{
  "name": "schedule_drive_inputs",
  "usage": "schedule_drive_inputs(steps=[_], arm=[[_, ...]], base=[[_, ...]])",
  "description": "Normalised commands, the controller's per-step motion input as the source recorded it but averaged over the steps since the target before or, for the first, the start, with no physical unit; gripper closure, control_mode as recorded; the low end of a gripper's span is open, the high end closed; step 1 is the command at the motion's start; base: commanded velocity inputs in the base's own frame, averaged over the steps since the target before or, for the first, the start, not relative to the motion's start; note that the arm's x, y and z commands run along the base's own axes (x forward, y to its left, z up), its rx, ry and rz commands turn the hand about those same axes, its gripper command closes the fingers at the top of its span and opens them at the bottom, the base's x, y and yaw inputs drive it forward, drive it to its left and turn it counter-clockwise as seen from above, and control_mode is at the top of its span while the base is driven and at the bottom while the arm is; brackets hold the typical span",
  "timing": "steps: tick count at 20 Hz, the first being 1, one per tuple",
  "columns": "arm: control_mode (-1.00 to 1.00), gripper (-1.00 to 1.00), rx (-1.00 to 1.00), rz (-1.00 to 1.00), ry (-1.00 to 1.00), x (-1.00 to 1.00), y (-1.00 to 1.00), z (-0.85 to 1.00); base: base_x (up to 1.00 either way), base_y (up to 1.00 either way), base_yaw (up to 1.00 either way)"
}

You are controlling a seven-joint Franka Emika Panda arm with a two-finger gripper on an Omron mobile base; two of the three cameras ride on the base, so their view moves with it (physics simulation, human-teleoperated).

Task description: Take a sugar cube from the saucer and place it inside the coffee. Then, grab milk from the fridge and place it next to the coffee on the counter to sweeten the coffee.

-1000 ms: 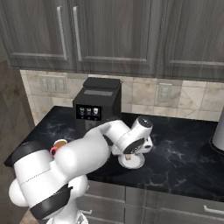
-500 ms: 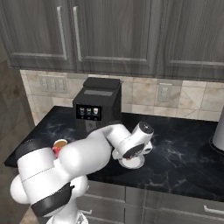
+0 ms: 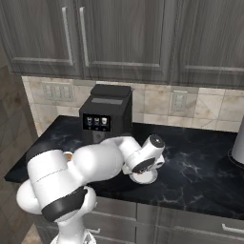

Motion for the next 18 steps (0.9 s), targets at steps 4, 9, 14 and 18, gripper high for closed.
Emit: schedule_drive_inputs(steps=[4, 9, 14, 18], arm=[[-1.00, -1.00, 0.00, 0.00, 0.00, 0.14, 0.00, -0.13], [-1.00, -1.00, 0.00, 0.00, 0.00, 0.09, 0.00, -0.13], [-1.00, -1.00, 0.00, 0.00, 0.00, 0.08, 0.00, -0.15], [-1.00, 1.00, 0.00, 0.01, -0.01, 0.04, 0.00, -0.17]], base=[[0.00, 0.00, 0.00], [0.00, 0.00, 0.00], [0.00, 0.00, 0.00], [0.00, 0.00, 0.00]])
